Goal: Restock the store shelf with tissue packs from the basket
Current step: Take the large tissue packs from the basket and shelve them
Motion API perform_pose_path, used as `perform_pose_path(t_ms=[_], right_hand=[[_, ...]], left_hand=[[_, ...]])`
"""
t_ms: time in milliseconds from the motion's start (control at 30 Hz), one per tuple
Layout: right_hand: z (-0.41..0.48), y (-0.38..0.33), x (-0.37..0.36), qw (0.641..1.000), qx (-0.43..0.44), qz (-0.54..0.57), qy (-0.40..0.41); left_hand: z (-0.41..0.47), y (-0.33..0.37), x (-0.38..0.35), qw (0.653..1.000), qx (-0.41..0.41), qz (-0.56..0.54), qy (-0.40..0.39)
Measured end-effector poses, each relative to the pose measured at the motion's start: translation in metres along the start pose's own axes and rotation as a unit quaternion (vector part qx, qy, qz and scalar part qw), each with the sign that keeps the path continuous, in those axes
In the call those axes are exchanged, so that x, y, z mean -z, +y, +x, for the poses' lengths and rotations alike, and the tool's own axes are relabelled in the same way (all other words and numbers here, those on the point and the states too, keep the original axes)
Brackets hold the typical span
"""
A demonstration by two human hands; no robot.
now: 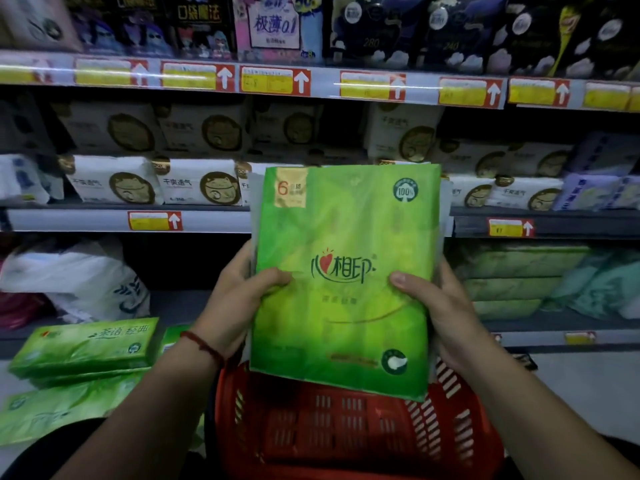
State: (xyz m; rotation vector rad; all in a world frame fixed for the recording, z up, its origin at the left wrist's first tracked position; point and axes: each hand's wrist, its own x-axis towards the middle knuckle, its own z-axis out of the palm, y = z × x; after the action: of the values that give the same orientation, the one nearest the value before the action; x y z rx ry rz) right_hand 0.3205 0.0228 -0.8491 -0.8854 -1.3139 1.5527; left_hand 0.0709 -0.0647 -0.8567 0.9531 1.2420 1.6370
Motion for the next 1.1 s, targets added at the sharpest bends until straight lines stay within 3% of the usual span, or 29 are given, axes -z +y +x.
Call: perform_pose_path(t_ms=[167, 333, 467, 633, 767, 1100], right_hand=[[0.016, -0.015, -0.03, 0.985, 0.058, -0.158, -0.037], [0.049, -0.029, -0.068, 0.894, 0.101, -0.433, -0.048], [0.065, -0.016, -0.106, 0.923, 0.049, -0.366, -0.106], [0.077, 0.033, -0.135, 0.948, 0.014, -0.303, -0.1], [0.069, 0.057, -0.157, 0.963, 0.01, -0.195, -0.186], [0.11, 0.122, -0.158, 0.969, -0.045, -0.193, -0.148]], left_hand=[[0.004, 0.015, 0.022, 0.996, -0.018, -0.033, 0.075], [0.002, 0.043, 0.058, 0.99, -0.025, -0.04, 0.135], [-0.007, 0.054, 0.097, 0.985, -0.035, 0.021, 0.166], [-0.012, 0.044, 0.139, 0.988, -0.01, 0.038, 0.147], [-0.005, 0.022, 0.164, 0.987, 0.015, 0.018, 0.158], [0.044, -0.041, 0.194, 0.982, 0.146, 0.015, 0.121]])
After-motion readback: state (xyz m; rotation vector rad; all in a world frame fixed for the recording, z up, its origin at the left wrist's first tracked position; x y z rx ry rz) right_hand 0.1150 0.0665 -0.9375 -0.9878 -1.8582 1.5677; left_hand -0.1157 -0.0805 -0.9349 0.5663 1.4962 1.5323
